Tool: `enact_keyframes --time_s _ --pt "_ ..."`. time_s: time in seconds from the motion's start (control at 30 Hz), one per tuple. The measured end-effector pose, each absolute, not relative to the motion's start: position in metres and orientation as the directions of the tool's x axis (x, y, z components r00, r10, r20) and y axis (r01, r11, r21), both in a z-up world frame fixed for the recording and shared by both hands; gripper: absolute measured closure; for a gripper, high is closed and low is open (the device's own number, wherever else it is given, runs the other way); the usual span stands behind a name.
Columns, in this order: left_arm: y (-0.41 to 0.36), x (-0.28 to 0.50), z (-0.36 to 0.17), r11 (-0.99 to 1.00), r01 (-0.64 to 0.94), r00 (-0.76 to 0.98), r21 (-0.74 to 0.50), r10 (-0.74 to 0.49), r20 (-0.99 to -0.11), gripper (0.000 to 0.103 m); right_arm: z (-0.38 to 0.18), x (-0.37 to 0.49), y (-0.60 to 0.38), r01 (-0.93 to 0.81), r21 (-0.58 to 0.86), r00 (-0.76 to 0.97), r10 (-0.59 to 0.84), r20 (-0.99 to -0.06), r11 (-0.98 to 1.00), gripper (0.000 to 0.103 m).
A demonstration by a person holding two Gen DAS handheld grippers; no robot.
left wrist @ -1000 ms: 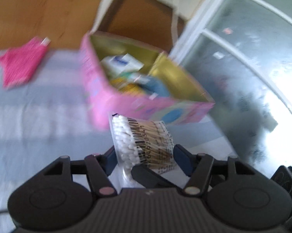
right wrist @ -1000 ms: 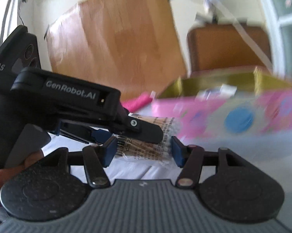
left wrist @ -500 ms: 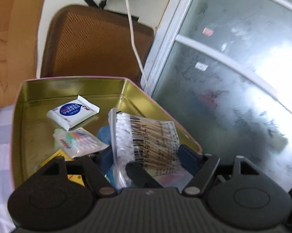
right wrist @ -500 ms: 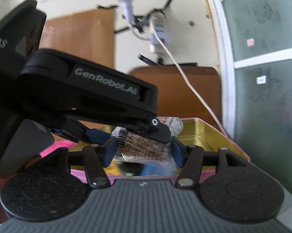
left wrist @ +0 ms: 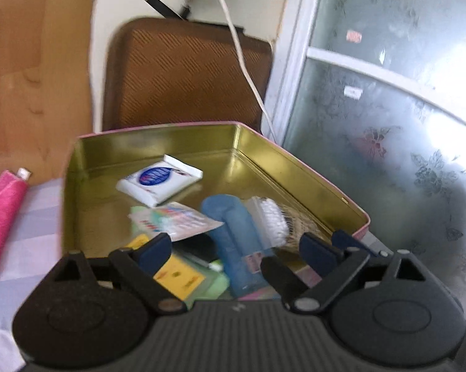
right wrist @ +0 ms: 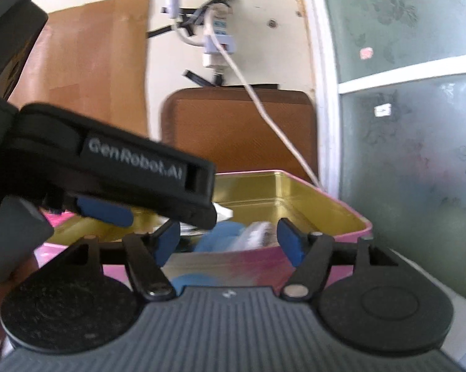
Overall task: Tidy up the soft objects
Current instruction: 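Drop the swab bag into the pink tin with the left gripper, then grasp the pink towel with the right gripper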
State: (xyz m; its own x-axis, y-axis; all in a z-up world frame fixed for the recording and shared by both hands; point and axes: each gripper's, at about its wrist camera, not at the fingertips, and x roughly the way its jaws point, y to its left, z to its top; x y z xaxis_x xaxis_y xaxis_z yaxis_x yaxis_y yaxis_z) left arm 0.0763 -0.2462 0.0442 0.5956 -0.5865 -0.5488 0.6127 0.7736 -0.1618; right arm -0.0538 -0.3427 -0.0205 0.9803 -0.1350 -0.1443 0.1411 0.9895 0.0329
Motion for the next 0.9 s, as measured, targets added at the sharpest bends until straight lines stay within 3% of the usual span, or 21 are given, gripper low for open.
enact_keyframes --time_s 0.17,0.23,0.33,0.47,0.57,0.67,0.73,0.8,0.9 --pt "-0.186 0.063 0.050 0.789 0.582 0.634 -0.198 -0.592 -0.497 0.005 -0.014 -0.064 -0.303 0.022 0.000 0.994 -0.022 -0.104 1.000 0.032" --pt "-0.153 0.061 0.048 0.813 0.542 0.663 -0.211 -0.569 -0.487 0.000 -0.011 -0.062 -0.284 -0.060 -0.022 0.992 0.057 -0.116 0.998 0.032" --pt "-0.100 0.063 0.040 0.851 0.472 0.710 -0.231 -0.522 -0.473 0.001 -0.010 -0.054 -0.248 -0.196 -0.050 0.968 0.185 -0.168 0.979 0.032" --pt "-0.024 0.075 0.021 0.941 0.268 0.799 -0.208 -0.338 -0.497 0.001 -0.017 -0.038 -0.194 -0.347 -0.113 0.914 0.309 -0.264 0.931 0.033" --pt "0.028 0.089 0.001 0.990 0.061 0.845 -0.125 -0.117 -0.521 0.002 -0.015 -0.011 -0.159 -0.437 -0.091 0.854 0.381 -0.355 0.895 0.033" --pt "0.070 0.089 -0.013 0.985 -0.063 0.859 -0.159 -0.027 -0.510 0.001 -0.008 0.028 -0.133 -0.438 -0.060 0.841 0.386 -0.378 0.897 0.033" --pt "0.094 0.089 -0.013 0.952 -0.087 0.877 -0.294 -0.067 -0.476 0.001 -0.006 0.057 -0.116 -0.401 -0.039 0.848 0.355 -0.394 0.915 0.032" --pt "0.104 0.092 -0.013 0.933 -0.129 0.885 -0.335 -0.044 -0.464 0.001 -0.005 0.095 -0.103 -0.332 0.008 0.851 0.303 -0.429 0.943 0.031" --pt "0.113 0.095 -0.014 0.912 -0.138 0.887 -0.387 -0.060 -0.458 0.001 -0.015 0.153 -0.091 -0.197 0.060 0.831 0.199 -0.519 0.979 0.021"
